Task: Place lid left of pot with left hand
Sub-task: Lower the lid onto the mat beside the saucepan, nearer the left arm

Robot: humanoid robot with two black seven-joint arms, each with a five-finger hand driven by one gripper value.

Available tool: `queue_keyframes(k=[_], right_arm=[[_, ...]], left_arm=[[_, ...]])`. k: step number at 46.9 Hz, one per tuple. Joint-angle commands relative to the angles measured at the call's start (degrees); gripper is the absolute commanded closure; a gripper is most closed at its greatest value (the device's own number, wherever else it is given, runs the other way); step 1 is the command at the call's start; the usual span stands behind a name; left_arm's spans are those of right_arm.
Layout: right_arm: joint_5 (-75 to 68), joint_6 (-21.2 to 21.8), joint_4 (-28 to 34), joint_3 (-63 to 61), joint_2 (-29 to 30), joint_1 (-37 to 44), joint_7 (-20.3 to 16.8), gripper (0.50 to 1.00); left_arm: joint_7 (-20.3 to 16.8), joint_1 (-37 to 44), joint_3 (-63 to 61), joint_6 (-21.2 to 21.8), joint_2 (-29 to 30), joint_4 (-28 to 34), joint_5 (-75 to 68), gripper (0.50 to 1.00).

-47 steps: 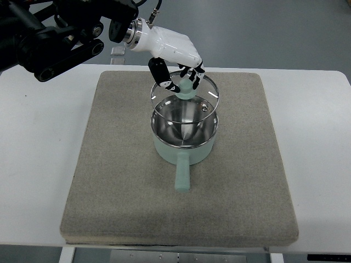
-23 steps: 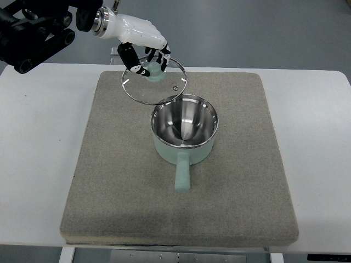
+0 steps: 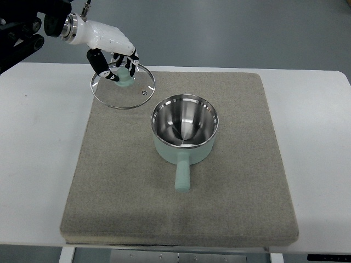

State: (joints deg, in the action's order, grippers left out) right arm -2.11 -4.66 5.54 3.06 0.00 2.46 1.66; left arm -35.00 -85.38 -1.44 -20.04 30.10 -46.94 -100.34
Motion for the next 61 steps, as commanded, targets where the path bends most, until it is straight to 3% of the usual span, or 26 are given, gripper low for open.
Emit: queue_keyframes(k=[1,19,28,61], right_arm=[[0.0,0.0,0.0,0.0,0.0,0.0,0.0,0.579],[0.0,0.0,0.0,-0.1,0.0,0.1,0.0,0.579],[0.0,0.0,0.0,0.0,0.0,0.0,0.0,0.579],[0.0,0.0,0.0,-0.1,0.0,0.0,0.0,0.579]], left_arm=[[0.0,0.8,0.0,0.0,0.1,-0.1,-0.1,1.000],[0.0,4.8,0.0,0.7,0.0,-0.1,0.1,1.000],[0.0,7.5,0.0,4.2,-0.1,0.3,-0.1,1.000],[0.0,11.0,0.7,7.7,-0.3,1.1,0.4,1.000]])
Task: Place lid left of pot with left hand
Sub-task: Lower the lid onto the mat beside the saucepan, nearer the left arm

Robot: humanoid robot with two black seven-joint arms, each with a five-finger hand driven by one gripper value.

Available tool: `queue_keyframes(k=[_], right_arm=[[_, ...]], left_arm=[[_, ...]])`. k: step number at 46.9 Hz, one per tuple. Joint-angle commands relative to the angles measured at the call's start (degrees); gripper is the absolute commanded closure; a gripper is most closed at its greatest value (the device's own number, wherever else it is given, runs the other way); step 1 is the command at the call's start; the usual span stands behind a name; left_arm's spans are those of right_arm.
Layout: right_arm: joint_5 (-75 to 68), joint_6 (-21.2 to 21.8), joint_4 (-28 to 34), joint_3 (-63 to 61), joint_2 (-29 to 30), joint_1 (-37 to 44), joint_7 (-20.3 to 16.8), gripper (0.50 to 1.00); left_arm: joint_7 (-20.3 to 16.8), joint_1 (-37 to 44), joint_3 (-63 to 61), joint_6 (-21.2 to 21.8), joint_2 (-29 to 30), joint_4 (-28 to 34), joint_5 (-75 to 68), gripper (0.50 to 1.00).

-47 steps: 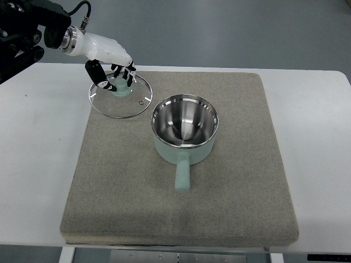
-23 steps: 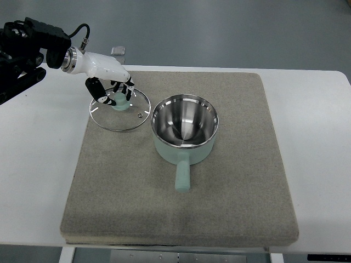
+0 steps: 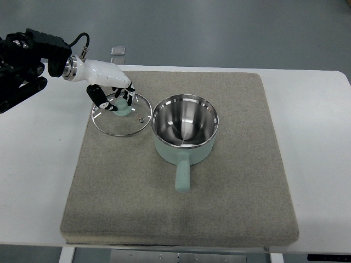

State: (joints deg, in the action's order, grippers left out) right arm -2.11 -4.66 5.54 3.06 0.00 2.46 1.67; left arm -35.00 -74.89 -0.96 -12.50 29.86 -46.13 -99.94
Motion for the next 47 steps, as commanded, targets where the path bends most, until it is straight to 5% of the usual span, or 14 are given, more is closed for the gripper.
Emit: queue_keyframes(k=[1,31,35,47], right_arm=[[0.0,0.0,0.0,-0.1,0.0,0.0,0.0,0.579],[0.0,0.0,0.0,0.0,0.0,0.0,0.0,0.579],[0.0,0.0,0.0,-0.1,0.0,0.0,0.0,0.579],[0.0,0.0,0.0,0.0,0.0,0.0,0.0,0.579]], left_arm=[[0.0,0.6,0.3,0.4,-0.1,0.3,0.0,1.000],[0.0,2.7,1.0,4.7,-0.1,0.8,2.0,1.000],[0.0,2.7,0.4,4.7,0.0,0.7,1.8,0.928],[0.0,3.2,0.1,4.7,0.2,0.4,1.1,0.879]])
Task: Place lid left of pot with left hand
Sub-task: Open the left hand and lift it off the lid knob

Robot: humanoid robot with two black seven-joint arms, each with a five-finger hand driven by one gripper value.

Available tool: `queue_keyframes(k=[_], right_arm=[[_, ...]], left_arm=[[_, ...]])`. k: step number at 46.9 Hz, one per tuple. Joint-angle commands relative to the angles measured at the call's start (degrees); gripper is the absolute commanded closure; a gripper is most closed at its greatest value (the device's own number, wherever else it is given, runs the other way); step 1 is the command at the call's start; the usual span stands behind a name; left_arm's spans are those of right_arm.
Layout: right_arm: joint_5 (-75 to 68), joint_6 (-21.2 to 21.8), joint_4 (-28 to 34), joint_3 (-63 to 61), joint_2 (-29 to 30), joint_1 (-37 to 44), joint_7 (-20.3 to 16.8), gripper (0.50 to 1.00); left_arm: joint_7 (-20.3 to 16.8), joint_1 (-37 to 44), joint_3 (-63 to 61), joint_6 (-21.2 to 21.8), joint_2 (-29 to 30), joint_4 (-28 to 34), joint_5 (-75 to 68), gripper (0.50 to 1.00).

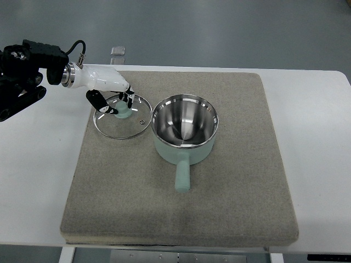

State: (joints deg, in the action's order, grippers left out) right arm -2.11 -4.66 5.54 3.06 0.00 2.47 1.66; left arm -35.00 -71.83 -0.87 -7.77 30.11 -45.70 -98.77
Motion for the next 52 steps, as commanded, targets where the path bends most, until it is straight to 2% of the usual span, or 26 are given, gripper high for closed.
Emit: queue_keyframes(k=[1,7,15,18,25,28,44,48,52], right_arm=[[0.0,0.0,0.0,0.0,0.0,0.0,-0.1,0.579],[0.0,0.0,0.0,0.0,0.0,0.0,0.0,0.579],[0.0,0.0,0.0,0.0,0.0,0.0,0.0,0.579],[0.0,0.0,0.0,0.0,0.0,0.0,0.0,0.579],[0.0,0.0,0.0,0.0,0.0,0.1,0.0,0.579],[0.0,0.0,0.0,0.0,0.0,0.0,0.0,0.579],[0.0,0.0,0.0,0.0,0.0,0.0,-0.1,0.579],[0.0,0.0,0.0,-0.1,0.0,0.0,0.0,0.579],[0.0,0.0,0.0,0.0,0.0,0.1,0.0,0.579]], left_arm=[[0.0,0.1,0.1,-0.1,0.0,0.0,0.1,0.868],[0.0,0.4,0.1,-0.1,0.0,0.0,0.6,0.750],[0.0,0.9,0.1,-0.1,0.0,-0.1,0.5,0.720],[0.0,1.0,0.1,-0.1,0.1,-0.1,0.6,0.684],[0.0,0.9,0.2,0.0,0.5,-0.2,0.8,0.649],[0.0,0.6,0.9,-0.1,0.4,-0.3,0.9,0.613],[0.0,-2.4,3.2,-0.1,0.6,0.0,5.9,0.579],[0.0,-2.8,5.2,0.1,0.6,1.0,8.6,0.540],[0.0,-2.8,6.9,0.1,0.1,1.9,12.7,0.534]])
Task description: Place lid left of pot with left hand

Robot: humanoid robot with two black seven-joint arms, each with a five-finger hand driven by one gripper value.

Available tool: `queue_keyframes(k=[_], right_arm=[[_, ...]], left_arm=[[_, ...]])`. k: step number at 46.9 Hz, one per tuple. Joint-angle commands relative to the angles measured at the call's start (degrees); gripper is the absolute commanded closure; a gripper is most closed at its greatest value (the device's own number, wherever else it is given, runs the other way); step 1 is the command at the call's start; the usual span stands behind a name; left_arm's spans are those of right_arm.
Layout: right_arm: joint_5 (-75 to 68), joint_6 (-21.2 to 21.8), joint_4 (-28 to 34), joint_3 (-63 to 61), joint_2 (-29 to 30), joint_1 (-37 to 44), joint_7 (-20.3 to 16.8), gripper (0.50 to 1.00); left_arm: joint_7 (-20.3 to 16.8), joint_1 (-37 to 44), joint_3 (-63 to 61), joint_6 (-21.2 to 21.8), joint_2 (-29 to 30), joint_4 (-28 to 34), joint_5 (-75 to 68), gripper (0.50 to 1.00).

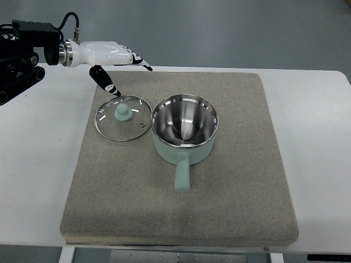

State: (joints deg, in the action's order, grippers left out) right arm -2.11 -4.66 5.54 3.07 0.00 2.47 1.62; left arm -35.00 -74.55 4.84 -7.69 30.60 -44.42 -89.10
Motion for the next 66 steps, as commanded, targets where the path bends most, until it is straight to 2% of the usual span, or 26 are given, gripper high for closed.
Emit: queue_keyframes(k=[1,10,14,21,26,30,35,46,53,63,66], right_arm=[[0.0,0.0,0.0,0.0,0.0,0.0,0.0,0.579],[0.0,0.0,0.0,0.0,0.0,0.0,0.0,0.579],[0.0,0.0,0.0,-0.1,0.0,0.0,0.0,0.579],[0.0,0.0,0.0,0.0,0.0,0.0,0.0,0.579],[0.0,0.0,0.0,0.0,0.0,0.0,0.0,0.579],[0.0,0.0,0.0,0.0,0.0,0.0,0.0,0.579],[0.0,0.0,0.0,0.0,0.0,0.0,0.0,0.579],[0.0,0.0,0.0,0.0,0.0,0.0,0.0,0.579],[0.0,0.0,0.0,0.0,0.0,0.0,0.0,0.579],[0.0,0.0,0.0,0.0,0.0,0.0,0.0,0.579],[0.0,0.0,0.0,-0.1,0.0,0.0,0.0,0.579]], left_arm=[[0.0,-0.1,1.4,0.0,-0.5,0.9,4.2,0.534],[0.0,-0.3,1.9,3.6,-1.2,5.9,15.3,0.527],[0.0,-0.1,1.9,4.7,-3.8,9.6,20.6,0.529],[0.0,0.4,1.8,4.8,-8.9,20.4,33.6,0.529],[0.0,1.1,1.9,4.8,-14.7,30.1,45.7,0.529],[0.0,2.4,1.1,4.7,-18.4,34.7,57.4,0.527],[4.1,3.5,1.0,4.8,-19.4,34.9,65.3,0.527],[6.0,6.7,3.3,4.5,-19.8,35.5,73.0,0.527],[11.8,7.1,3.3,4.4,-20.1,35.5,79.2,0.525],[12.3,8.6,3.6,3.5,-21.2,35.4,83.7,0.512],[12.2,9.3,3.6,0.2,-21.2,35.2,85.6,0.510]])
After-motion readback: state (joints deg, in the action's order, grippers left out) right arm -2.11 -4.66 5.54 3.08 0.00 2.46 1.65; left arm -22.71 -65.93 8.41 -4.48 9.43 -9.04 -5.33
